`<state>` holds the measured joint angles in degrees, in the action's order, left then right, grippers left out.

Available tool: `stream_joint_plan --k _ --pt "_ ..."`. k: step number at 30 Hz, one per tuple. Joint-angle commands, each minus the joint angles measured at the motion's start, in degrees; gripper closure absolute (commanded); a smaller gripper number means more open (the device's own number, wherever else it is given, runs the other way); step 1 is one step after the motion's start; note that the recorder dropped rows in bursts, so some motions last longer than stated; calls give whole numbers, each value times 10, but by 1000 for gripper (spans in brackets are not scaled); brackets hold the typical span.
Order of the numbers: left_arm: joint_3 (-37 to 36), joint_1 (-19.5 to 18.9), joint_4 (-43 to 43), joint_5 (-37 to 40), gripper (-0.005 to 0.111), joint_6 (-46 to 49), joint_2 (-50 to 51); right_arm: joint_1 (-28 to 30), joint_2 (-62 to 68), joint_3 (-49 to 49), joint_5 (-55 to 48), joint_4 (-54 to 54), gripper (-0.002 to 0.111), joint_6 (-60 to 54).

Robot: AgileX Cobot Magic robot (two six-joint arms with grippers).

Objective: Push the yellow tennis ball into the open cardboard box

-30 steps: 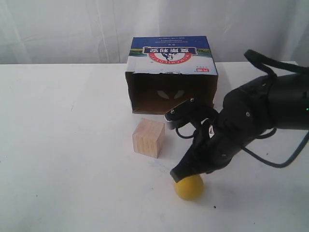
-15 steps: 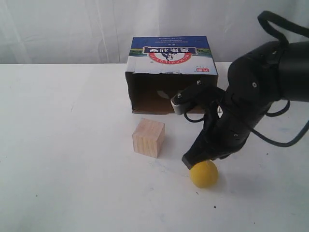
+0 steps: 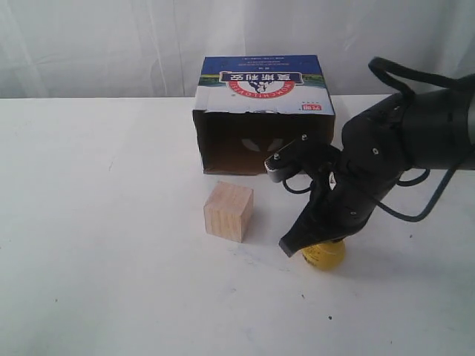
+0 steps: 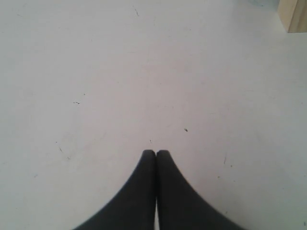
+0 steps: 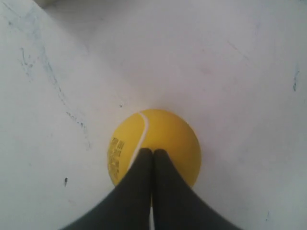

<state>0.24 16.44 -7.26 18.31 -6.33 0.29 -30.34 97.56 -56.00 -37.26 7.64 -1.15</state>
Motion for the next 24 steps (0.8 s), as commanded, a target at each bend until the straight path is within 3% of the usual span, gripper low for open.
stream_joint_plan --k 1,10,16,24 --pt "-2 3 -1 9 107 1 -3 4 25 11 -14 -2 108 3" --pt "-2 3 -1 9 107 1 -3 4 25 -2 19 1 108 3" --pt "-2 3 -1 9 107 1 -3 7 25 -61 28 40 108 3" --pt "-2 3 -1 9 107 1 -3 5 -1 -120 -50 53 108 6"
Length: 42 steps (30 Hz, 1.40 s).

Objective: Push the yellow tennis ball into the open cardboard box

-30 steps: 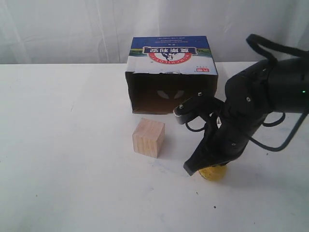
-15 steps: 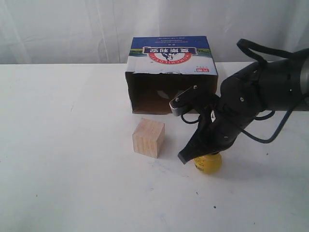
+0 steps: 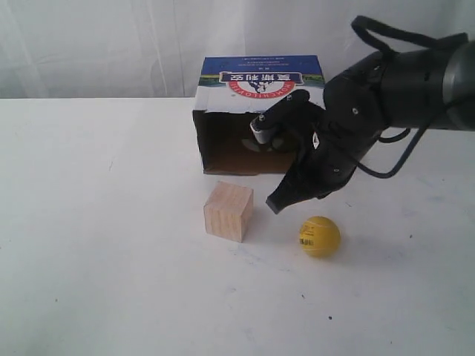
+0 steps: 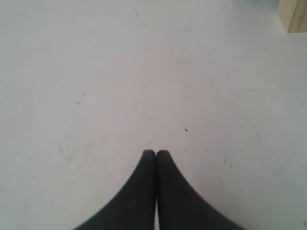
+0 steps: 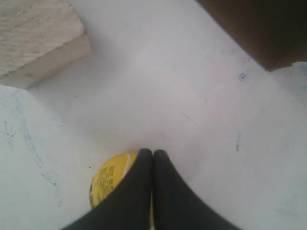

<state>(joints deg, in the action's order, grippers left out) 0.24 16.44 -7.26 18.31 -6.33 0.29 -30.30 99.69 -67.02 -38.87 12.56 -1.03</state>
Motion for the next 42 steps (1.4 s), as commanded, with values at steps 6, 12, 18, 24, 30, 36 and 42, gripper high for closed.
stream_joint_plan --k 6,12,18,24,30,36,42 --pt "-2 3 -1 9 107 1 -3 5 -36 0 -99 5 108 5" --pt "-2 3 -1 9 107 1 -3 6 -19 37 -43 18 108 14" --pt "-2 3 -1 9 107 1 -3 6 44 36 7 27 108 14" --pt "-2 3 -1 9 107 1 -3 6 67 30 3 27 108 27" --pt "-2 3 -1 9 107 1 -3 6 67 22 4 27 108 27" --pt "-2 3 -1 9 107 1 -3 8 67 -53 17 69 108 39" --pt "-2 3 -1 9 107 1 -3 6 48 -116 -62 50 108 39"
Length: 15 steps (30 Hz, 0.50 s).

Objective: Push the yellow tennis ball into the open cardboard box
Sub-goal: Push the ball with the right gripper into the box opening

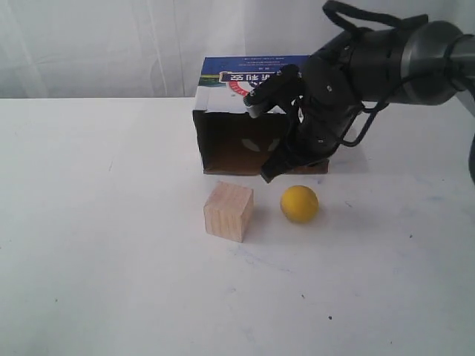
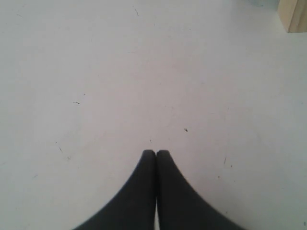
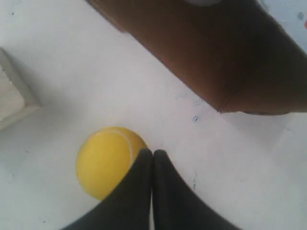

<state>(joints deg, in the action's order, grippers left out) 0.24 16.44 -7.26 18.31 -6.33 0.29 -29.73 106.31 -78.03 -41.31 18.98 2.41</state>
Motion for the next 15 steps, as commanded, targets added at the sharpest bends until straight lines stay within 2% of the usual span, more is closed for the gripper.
stream_joint_plan --k 1,5,15 --pt "-2 3 -1 9 107 1 -3 -2 -22 -1 -51 -22 108 5" --pt "-2 3 -1 9 107 1 -3 -5 -20 24 -53 -45 108 4" --pt "-2 3 -1 9 107 1 -3 -5 32 67 28 -63 108 -9"
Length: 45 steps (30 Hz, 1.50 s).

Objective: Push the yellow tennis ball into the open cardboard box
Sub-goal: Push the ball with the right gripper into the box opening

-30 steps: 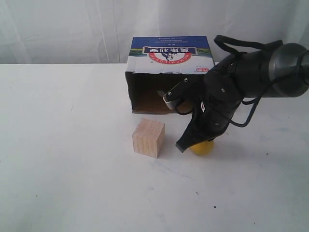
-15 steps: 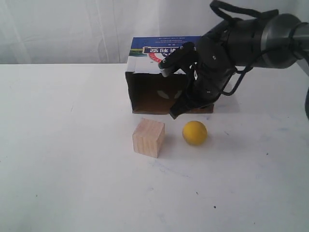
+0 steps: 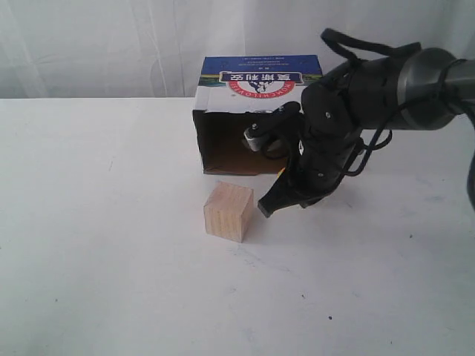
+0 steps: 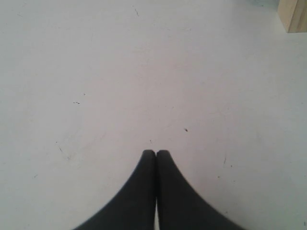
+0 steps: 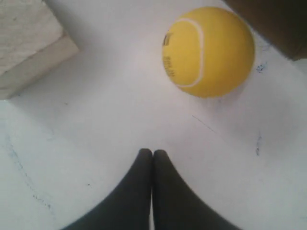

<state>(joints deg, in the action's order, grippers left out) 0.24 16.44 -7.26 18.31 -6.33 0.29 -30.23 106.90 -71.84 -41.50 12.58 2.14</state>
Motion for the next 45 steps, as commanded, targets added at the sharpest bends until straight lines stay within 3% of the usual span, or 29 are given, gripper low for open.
stream_joint_plan --k 1,11,17,23,30,39,45 --pt "-2 3 -1 9 107 1 -3 1 37 5 42 5 108 -8" --pt "-2 3 -1 9 107 1 -3 56 116 -69 139 42 108 -8" --pt "-2 3 -1 9 107 1 -3 69 137 -173 143 52 108 -21" --pt "-2 3 -1 9 107 1 -3 63 108 -236 75 65 108 -21" --pt "-2 3 -1 9 107 1 -3 50 84 -179 33 49 108 -16" --pt "-2 3 -1 9 107 1 -3 40 -8 -4 126 3 108 33" --pt "-2 3 -1 9 107 1 -3 40 -77 97 151 -25 108 141"
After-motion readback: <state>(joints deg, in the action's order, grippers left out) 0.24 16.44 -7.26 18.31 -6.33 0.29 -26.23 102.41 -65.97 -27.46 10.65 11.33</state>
